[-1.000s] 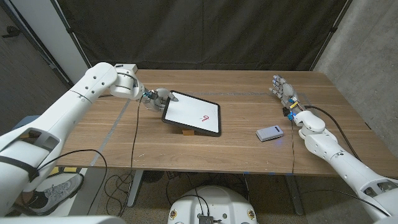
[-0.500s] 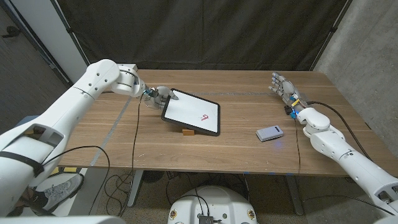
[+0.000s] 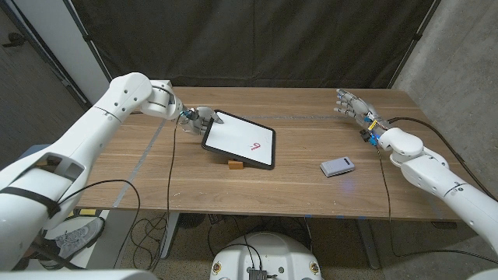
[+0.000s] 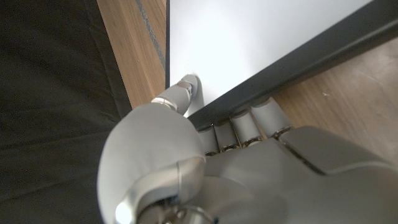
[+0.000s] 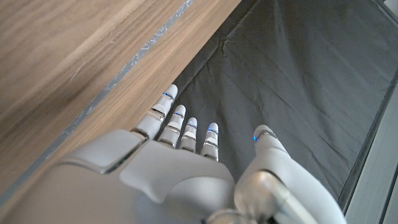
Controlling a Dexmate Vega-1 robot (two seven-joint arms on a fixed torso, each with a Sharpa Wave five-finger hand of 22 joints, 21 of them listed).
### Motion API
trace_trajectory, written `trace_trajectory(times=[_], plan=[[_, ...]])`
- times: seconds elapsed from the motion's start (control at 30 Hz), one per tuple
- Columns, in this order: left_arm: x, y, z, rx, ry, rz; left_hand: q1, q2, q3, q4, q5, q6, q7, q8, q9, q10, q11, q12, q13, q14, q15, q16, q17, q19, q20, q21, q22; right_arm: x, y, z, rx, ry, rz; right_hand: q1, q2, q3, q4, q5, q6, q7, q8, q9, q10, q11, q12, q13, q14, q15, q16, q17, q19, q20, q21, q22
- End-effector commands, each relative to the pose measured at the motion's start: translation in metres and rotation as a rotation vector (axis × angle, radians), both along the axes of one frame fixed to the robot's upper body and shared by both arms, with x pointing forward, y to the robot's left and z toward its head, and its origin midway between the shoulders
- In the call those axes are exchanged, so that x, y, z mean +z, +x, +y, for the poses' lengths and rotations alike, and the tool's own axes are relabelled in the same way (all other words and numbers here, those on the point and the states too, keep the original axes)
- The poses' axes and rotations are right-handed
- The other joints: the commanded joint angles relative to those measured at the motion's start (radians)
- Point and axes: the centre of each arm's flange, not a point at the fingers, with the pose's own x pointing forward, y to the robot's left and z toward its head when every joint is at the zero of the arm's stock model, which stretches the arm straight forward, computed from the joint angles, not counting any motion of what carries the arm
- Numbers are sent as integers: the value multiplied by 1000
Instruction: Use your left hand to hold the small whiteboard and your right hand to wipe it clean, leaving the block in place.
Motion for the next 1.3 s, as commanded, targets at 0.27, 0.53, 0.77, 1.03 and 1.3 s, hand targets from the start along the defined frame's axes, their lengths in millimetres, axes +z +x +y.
trace_trajectory(times=[0.27,0.53,0.77,1.03,1.3], plan=[[4,3,-2,1,7,-15,13,-1,-7,1,0,2,-9,-2,6,0,-3,-3,4,0,-1,0,2,-3,0,-1,0,19,-22,8,-18,-226,8,20,3,1,-20,-4,-7,-27,0,5,-6,-3,3,5,72,1,33,17,39,-7,12,8],[3,3,-5,-1,5,-18,15,-1,-7,2,1,4,-10,-2,6,2,-4,-2,4,0,-2,0,1,0,0,-1,0,27,-30,7,-28,-321,9,28,11,-1,-31,-6,-10,-40,0,4,-12,-2,5,8,126,-4,64,40,78,-5,28,15],[3,3,-6,4,6,-23,17,-1,-7,2,1,5,-11,-2,6,5,-6,-2,4,2,-5,0,1,-1,0,-1,0,31,-38,5,-42,-389,13,53,14,-6,-60,-9,-34,-42,-3,5,-19,-4,11,13,247,-33,139,97,147,-13,71,38],[3,1,-7,3,-9,-25,19,-1,-7,2,2,4,-10,-2,6,3,-6,-3,5,2,-5,0,1,1,-1,-1,0,32,-51,2,-61,-444,-11,93,17,-3,-90,-10,-63,-43,-3,8,-15,31,12,18,289,-54,190,144,191,-25,111,61],[3,2,-9,1,-13,-27,20,-1,-7,3,2,6,-11,-2,6,5,0,-3,5,2,-6,0,1,-5,-2,-4,0,41,-63,5,-88,-608,-19,157,15,9,-120,-12,-46,-44,9,12,6,67,18,23,316,-80,236,181,214,-43,143,81]])
